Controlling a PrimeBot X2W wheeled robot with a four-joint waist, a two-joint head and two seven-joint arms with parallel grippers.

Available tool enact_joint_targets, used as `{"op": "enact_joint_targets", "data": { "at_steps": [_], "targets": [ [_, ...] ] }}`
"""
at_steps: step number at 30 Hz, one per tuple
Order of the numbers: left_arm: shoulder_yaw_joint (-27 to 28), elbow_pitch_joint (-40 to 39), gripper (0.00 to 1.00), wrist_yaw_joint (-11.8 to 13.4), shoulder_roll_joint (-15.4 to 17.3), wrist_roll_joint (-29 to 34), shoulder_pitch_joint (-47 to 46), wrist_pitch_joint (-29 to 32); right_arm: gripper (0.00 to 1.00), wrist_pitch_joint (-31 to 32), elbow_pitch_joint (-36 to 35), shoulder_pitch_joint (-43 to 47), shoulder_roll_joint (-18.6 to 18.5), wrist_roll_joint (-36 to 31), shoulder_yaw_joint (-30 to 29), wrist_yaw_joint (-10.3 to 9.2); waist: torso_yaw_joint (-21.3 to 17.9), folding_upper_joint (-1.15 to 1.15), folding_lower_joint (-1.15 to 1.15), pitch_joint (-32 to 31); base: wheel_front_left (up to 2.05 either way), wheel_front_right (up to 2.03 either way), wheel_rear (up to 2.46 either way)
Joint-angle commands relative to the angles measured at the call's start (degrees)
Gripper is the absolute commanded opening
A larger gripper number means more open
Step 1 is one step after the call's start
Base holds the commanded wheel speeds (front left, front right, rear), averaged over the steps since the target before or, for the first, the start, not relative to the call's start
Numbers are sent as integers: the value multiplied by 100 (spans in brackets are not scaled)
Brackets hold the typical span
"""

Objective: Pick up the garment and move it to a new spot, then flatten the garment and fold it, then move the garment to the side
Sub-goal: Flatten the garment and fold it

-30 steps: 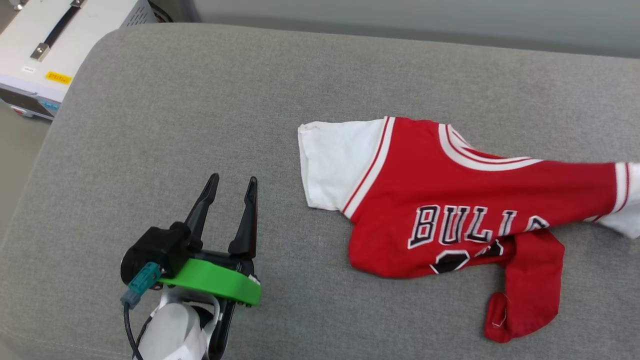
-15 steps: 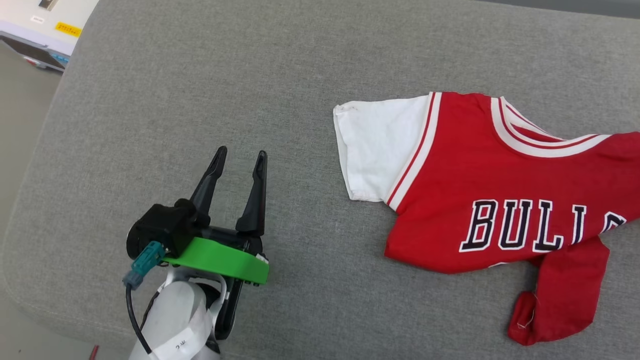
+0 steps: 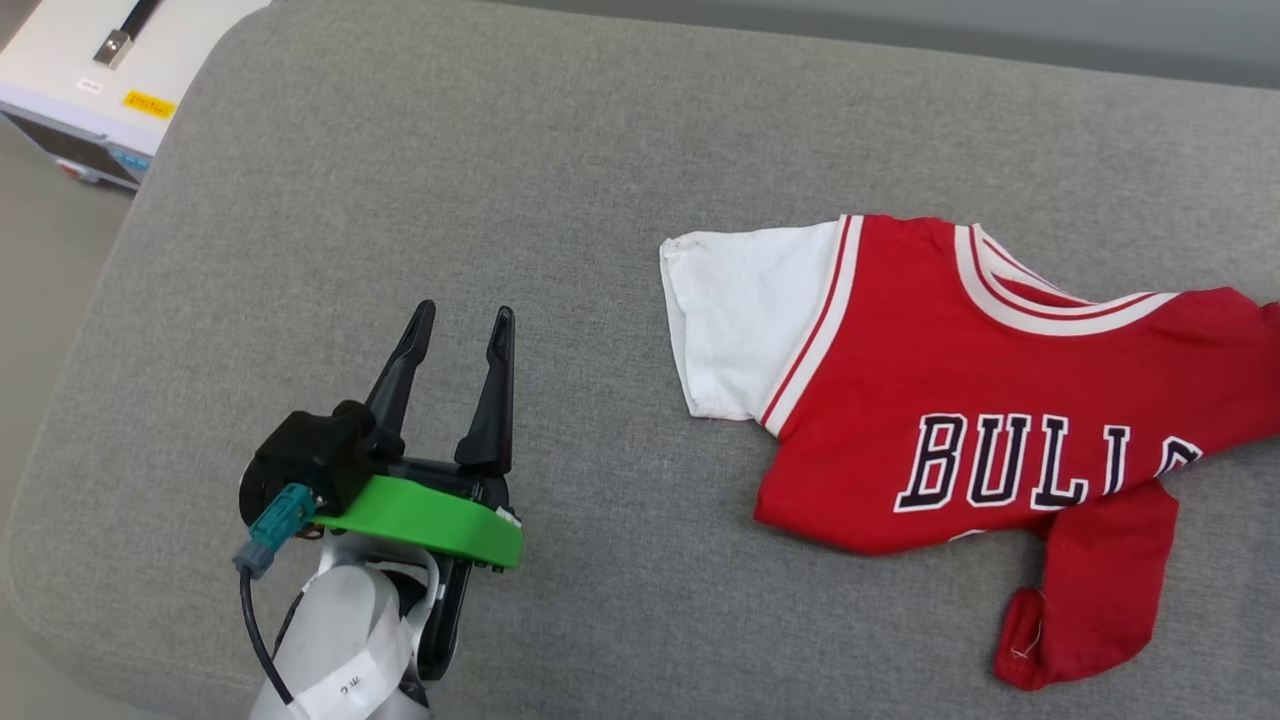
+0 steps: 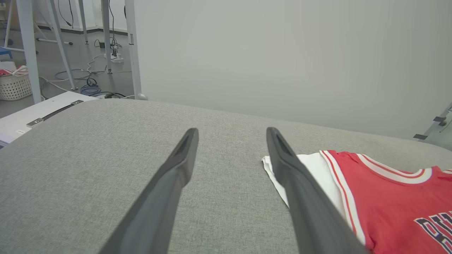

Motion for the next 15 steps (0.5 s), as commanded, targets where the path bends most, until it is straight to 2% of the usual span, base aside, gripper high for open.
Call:
{"op": "enact_joint_targets", "data": {
  "at_steps": [1,8,15],
  "targets": [
    [22,14,100,-32,2,-45,43,-34,100,-197,-42,-34,70,8,-92,-5,-234,0,0,-366,0,0,0],
    [115,39,100,-32,34,-105,263,-34,100,-943,-616,458,522,267,-499,-5,-521,0,0,-864,0,0,0],
    [125,11,100,-32,22,-223,567,-34,100,-1440,-1915,1542,1183,589,-988,-5,-736,0,0,-1200,0,0,0]
  ]
}}
